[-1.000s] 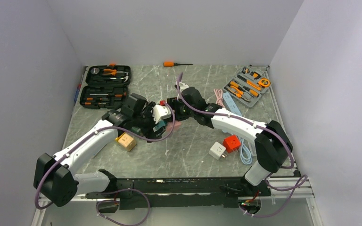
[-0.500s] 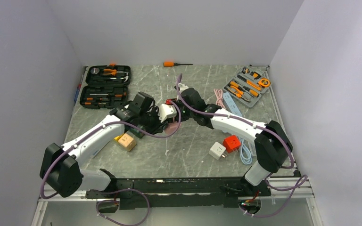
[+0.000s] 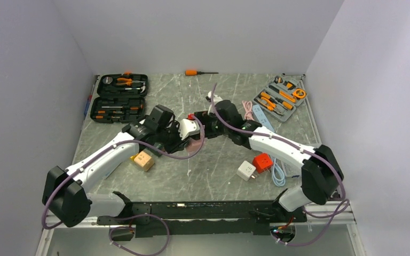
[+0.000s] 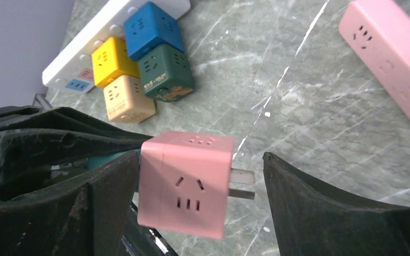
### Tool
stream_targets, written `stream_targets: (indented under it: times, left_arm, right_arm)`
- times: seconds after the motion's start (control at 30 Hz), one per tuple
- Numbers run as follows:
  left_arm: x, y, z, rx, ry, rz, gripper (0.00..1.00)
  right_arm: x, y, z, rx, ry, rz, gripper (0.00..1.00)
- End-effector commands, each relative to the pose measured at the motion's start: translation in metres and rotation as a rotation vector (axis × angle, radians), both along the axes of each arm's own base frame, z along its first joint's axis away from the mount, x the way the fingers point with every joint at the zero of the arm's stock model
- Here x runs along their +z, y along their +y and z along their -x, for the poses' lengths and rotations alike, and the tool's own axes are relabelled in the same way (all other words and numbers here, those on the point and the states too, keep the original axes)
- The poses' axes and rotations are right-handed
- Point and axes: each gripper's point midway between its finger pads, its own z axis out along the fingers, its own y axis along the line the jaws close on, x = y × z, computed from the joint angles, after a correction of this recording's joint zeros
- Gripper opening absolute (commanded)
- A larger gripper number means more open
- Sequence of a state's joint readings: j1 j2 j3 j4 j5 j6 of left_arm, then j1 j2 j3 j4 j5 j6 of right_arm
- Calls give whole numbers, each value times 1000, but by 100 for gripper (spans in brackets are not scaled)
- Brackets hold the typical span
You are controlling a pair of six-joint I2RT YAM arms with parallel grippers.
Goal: Pull the plug off the socket
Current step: Remove the plug from the socket.
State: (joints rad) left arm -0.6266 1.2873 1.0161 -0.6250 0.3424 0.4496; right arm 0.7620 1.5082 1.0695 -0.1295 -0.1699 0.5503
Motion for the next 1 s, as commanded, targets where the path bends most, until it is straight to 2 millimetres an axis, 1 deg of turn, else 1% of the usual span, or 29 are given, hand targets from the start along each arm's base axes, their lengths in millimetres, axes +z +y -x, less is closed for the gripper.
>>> stream_targets:
  times: [0.0,0.1,0.17,0.23,0.27,0.33,0.4,0.47,0.6,0.7,0.73,0.77,0.8,0.9,0.97]
  left_arm:
    - [32,-2,-6,-15,-100,60,0]
    - [38,-1,-5,-21,-119,66,0]
    - [46,1,-4,-34,-147,66,0]
    - [61,6,-3,-54,-200,67,0]
    - [69,8,-2,-68,-226,65,0]
    - [84,13,1,-78,-237,48,0]
    - [103,16,6,-93,-268,64,0]
    - [127,16,10,-99,-347,120,0]
    - [166,15,12,-72,-476,240,0]
    - [174,13,13,-61,-495,281,0]
    - [174,12,12,-54,-493,288,0]
    - [173,11,12,-52,-490,295,0]
    - [174,10,12,-46,-486,304,0]
    - [175,9,11,-32,-489,327,0]
    - [177,9,11,-30,-494,333,0]
  right_arm:
    - [40,-15,-1,20,-68,-83,90]
    - [48,-30,-8,11,-54,-105,97]
    - [47,-40,-9,6,-23,-125,99]
    - [47,-51,-9,3,15,-177,100]
    - [50,-54,-8,13,30,-218,100]
    - [62,-53,-4,42,38,-295,100]
    - [77,-47,2,91,27,-359,100]
    - [96,-41,7,129,-2,-427,100]
    - [125,-35,16,180,-29,-529,100]
    - [143,-34,28,221,-39,-636,100]
    - [154,-34,33,236,-54,-687,100]
    - [155,-35,36,245,-49,-707,100]
    - [162,-35,39,259,-64,-744,100]
    - [170,-35,47,287,-39,-822,100]
    - [169,-37,51,298,-21,-855,100]
